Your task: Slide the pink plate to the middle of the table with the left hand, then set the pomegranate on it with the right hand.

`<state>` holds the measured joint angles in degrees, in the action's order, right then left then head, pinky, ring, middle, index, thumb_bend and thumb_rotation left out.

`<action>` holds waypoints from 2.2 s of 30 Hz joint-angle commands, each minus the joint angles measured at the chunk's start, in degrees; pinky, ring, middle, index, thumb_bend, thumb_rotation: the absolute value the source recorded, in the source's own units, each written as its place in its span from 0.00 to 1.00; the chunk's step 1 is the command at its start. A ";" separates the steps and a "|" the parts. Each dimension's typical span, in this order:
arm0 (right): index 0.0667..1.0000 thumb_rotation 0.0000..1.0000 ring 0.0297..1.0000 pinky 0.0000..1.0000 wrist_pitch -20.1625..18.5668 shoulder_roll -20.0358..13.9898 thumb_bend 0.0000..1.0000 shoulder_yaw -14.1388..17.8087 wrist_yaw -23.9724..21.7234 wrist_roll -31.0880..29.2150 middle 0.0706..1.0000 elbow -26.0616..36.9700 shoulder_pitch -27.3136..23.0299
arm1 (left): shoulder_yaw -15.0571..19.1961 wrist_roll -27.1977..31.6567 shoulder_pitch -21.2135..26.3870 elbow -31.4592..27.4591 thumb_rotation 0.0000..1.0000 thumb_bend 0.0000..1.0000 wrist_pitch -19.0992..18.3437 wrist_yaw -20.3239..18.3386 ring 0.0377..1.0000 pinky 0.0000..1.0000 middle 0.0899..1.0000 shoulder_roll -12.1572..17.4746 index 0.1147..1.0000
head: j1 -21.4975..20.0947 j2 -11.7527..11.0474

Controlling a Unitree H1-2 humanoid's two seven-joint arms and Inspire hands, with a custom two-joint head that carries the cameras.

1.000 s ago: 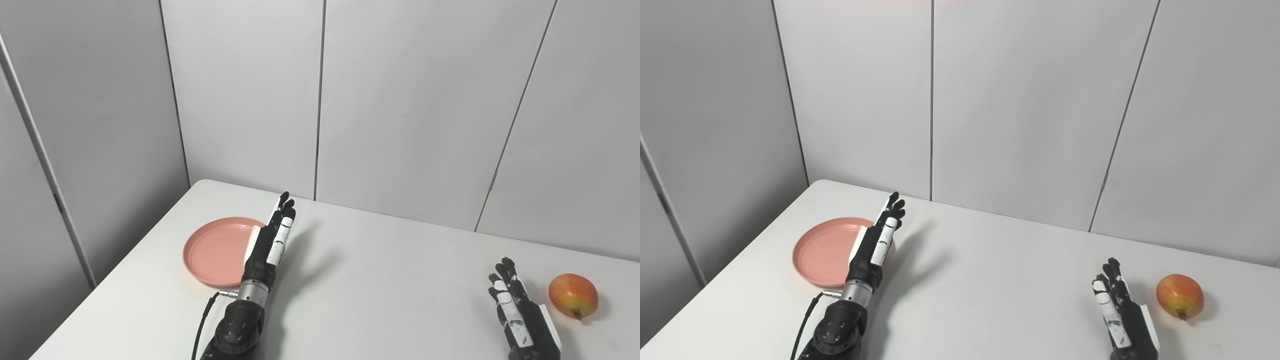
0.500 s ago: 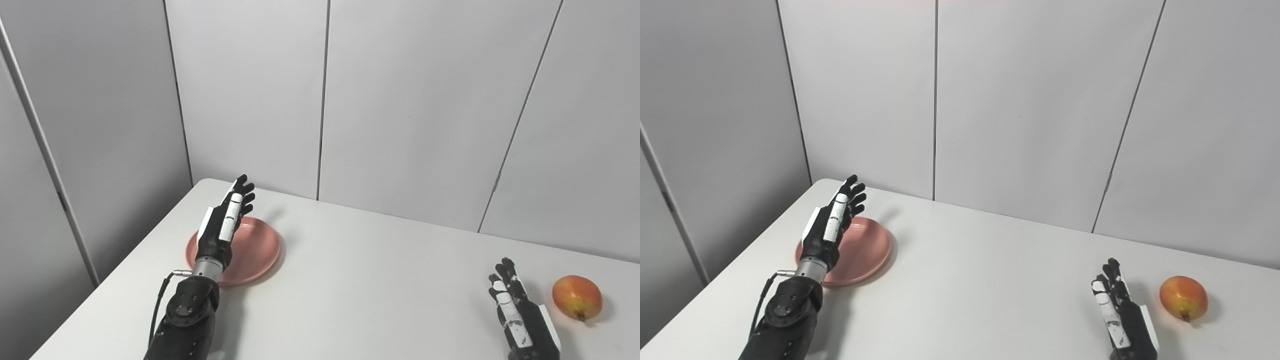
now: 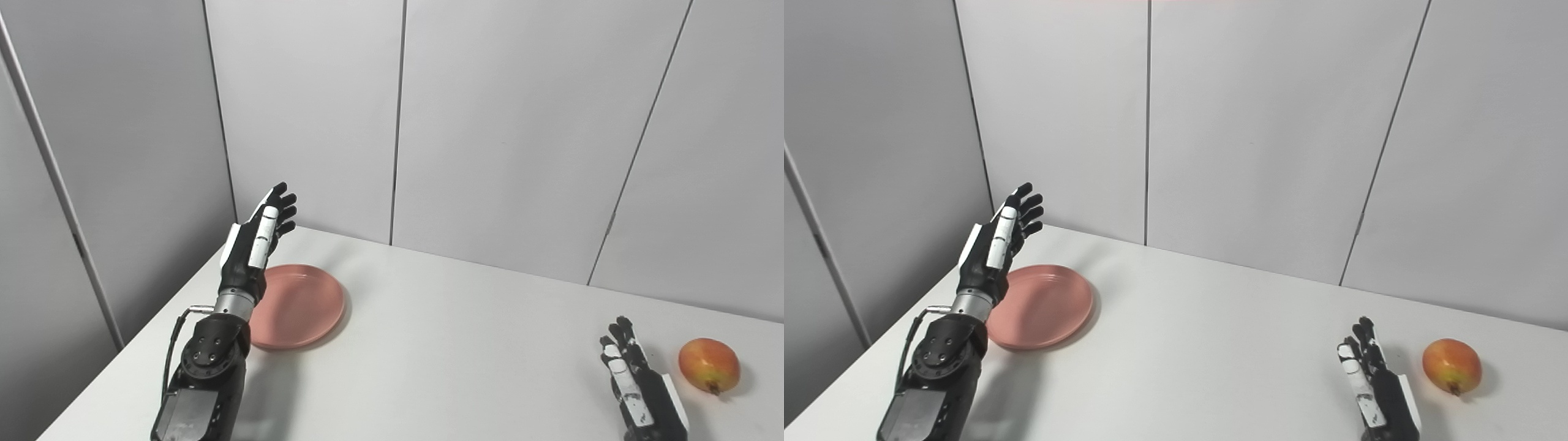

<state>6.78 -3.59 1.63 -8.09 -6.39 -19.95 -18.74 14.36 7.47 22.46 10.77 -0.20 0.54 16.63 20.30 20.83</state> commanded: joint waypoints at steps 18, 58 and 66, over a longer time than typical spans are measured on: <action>1.00 0.75 0.95 1.00 2.99 -0.56 0.51 0.94 -0.38 -0.93 0.98 -0.08 -0.69 | 1.83 -1.60 2.07 8.37 1.00 0.60 5.89 -1.26 0.85 0.84 0.84 7.59 0.84 | 1.58 0.48; 1.00 0.75 0.95 1.00 2.62 -0.33 0.52 0.95 0.19 -0.49 0.97 0.34 -1.06 | -0.09 0.86 6.87 28.99 1.00 0.64 14.62 -5.53 0.87 0.87 0.85 7.00 0.85 | 1.39 0.55; 1.00 0.74 0.95 1.00 2.67 -0.39 0.51 1.05 -0.11 -0.86 0.98 0.45 -0.99 | -0.46 1.47 7.02 29.05 1.00 0.64 13.77 -5.81 0.88 0.87 0.87 6.61 0.86 | 1.36 0.56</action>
<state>7.26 -3.70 2.36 -8.15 -6.89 -20.26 -18.95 13.97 8.64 26.14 41.16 12.78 -5.09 22.55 21.62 21.27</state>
